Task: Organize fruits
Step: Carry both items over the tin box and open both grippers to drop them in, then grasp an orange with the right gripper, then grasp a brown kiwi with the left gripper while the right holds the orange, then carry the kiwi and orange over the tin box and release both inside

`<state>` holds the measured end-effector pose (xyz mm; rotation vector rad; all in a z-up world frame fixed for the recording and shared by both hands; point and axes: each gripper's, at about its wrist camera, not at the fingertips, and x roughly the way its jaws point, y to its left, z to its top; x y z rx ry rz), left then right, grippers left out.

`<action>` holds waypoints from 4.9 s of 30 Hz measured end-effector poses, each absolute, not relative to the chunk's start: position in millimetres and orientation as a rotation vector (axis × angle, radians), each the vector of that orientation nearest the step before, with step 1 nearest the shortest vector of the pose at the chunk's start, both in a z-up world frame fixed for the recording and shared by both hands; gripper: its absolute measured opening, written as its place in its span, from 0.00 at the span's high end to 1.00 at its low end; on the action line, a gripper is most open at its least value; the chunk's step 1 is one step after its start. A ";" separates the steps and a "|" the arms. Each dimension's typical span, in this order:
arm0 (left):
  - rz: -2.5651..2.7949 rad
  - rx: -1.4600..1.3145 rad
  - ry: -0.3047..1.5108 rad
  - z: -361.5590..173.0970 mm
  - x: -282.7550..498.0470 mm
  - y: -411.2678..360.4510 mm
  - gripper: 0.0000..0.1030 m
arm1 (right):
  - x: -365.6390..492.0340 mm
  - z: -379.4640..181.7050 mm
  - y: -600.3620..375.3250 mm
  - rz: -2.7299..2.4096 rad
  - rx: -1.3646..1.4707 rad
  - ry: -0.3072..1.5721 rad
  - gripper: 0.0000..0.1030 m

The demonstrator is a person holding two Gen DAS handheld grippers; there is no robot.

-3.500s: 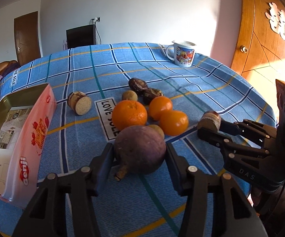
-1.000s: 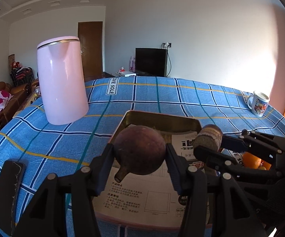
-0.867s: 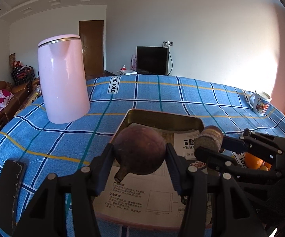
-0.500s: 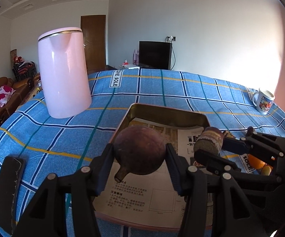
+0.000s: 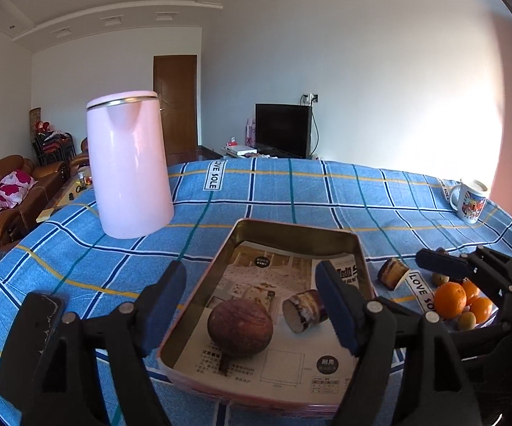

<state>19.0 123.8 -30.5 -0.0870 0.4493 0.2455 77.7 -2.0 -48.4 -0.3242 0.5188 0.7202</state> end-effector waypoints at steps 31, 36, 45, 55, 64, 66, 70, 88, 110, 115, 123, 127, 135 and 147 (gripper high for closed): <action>-0.130 0.073 0.618 -59.7 41.3 -44.5 0.16 | 78.8 -76.5 -189.5 0.444 -0.035 0.670 0.60; -0.199 0.061 0.698 -70.2 51.2 -63.7 0.27 | 76.7 -74.7 -206.7 0.338 -0.064 0.620 0.60; -0.242 0.072 0.790 -81.9 71.9 -92.7 0.49 | 78.5 -75.3 -216.9 0.329 -0.035 0.595 0.60; -0.265 0.070 0.814 -87.6 81.8 -93.2 0.72 | 76.0 -75.3 -218.5 0.335 -0.020 0.581 0.60; -0.236 0.068 0.689 -76.3 66.7 -86.9 0.72 | 71.2 -73.8 -218.1 0.352 -0.023 0.545 0.60; -0.231 0.071 0.666 -74.4 63.7 -86.1 0.72 | 69.7 -73.5 -218.0 0.360 -0.025 0.533 0.60; -0.222 0.092 0.627 -71.8 58.7 -87.9 0.72 | 66.4 -72.2 -217.8 0.365 -0.030 0.507 0.60; -0.205 0.112 0.537 -66.0 45.2 -88.2 0.72 | 53.6 -68.9 -218.9 0.391 -0.031 0.406 0.60; -0.210 0.120 0.448 -60.4 30.6 -86.8 0.72 | 44.1 -67.3 -219.6 0.400 -0.035 0.348 0.60; -0.214 0.117 0.435 -59.5 28.4 -85.4 0.72 | 42.3 -66.6 -219.0 0.401 -0.038 0.333 0.60; -0.215 0.112 0.411 -57.3 23.6 -82.5 0.72 | 37.4 -66.2 -219.3 0.404 -0.044 0.303 0.60; -0.219 0.094 0.413 -55.8 23.6 -77.7 0.72 | 35.4 -65.6 -219.2 0.405 -0.044 0.292 0.60; -0.209 0.068 0.419 -52.4 22.8 -67.8 0.72 | 35.2 -63.9 -218.3 0.398 -0.052 0.292 0.60; -0.137 0.025 0.387 -39.2 16.6 -31.0 0.72 | 44.4 -46.7 -200.1 0.400 -0.083 0.337 0.60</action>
